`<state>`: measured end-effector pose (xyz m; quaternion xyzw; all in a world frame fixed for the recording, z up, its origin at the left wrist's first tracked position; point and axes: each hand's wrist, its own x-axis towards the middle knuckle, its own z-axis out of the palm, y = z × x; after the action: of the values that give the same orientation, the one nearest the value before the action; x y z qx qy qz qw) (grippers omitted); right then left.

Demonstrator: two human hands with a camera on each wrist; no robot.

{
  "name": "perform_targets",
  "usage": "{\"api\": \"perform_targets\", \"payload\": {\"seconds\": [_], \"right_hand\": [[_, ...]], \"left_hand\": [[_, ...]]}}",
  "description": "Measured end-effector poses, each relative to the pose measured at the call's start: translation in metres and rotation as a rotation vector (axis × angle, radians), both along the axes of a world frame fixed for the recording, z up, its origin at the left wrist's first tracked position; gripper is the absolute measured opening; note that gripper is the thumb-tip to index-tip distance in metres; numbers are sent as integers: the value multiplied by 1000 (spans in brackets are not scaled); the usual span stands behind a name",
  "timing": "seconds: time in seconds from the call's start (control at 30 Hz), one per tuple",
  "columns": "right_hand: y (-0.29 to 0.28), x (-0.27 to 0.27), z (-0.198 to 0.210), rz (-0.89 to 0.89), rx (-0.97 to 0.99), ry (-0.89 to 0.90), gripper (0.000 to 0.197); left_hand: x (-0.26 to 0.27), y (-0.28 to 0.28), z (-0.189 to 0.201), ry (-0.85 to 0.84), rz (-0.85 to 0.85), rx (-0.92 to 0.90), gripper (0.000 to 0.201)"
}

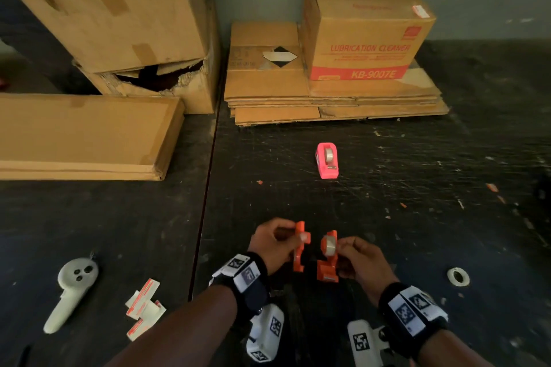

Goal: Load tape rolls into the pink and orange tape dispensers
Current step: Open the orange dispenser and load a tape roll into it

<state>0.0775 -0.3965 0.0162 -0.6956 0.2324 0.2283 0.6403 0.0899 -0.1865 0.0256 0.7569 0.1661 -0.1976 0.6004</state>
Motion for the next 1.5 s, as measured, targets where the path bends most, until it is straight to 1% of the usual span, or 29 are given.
{"api": "perform_targets", "payload": {"seconds": [0.07,0.13,0.23,0.37,0.5,0.6,0.7,0.77,0.8,0.87,0.97,1.03,1.1,1.2,1.27,1.37,1.43,1.5], "right_hand": [[7,3,5,6,29,-30,8],[13,7,9,9,55,-56,9],[21,11,17,12,94,-78,11],[22,12,22,25,96,-96,10],[23,11,20,96,33,-156,9],[22,14,18,93,27,-161,13],[22,19,16,90,35,-156,17],[25,23,14,89,29,-164,19],[26,25,13,100,9,-163,16],[28,27,8,148,-67,-144,9],[30,28,-9,230,-202,-115,9],[30,27,-21,281,-279,-89,14],[28,26,-33,338,-336,-65,18],[28,24,-36,367,-342,-18,12],[28,22,-35,364,-340,-7,13],[27,19,-30,298,-361,-17,13],[26,15,-25,269,-392,1,14],[26,12,-23,258,-417,28,24]], "left_hand": [[3,0,6,-10,61,-110,22],[4,-3,9,-9,81,-189,19],[2,-4,11,-23,85,-252,15],[0,-4,10,-36,102,-273,20],[0,-3,2,-57,66,-245,14],[0,-3,3,-57,69,-284,8],[1,-4,5,-56,72,-303,11],[4,-3,2,-39,76,-271,13],[6,-3,0,-25,71,-250,12],[8,-3,-6,8,58,-190,5],[4,-5,-22,44,53,-57,8],[-2,-8,-31,81,66,-16,8],[-6,-11,-40,112,80,14,13],[-10,-12,-44,136,62,88,16],[-10,-11,-43,134,37,114,16],[-10,-7,-39,59,-20,167,18],[-11,-7,-35,-49,-107,254,23],[-14,-7,-32,-169,-206,340,31]]}}
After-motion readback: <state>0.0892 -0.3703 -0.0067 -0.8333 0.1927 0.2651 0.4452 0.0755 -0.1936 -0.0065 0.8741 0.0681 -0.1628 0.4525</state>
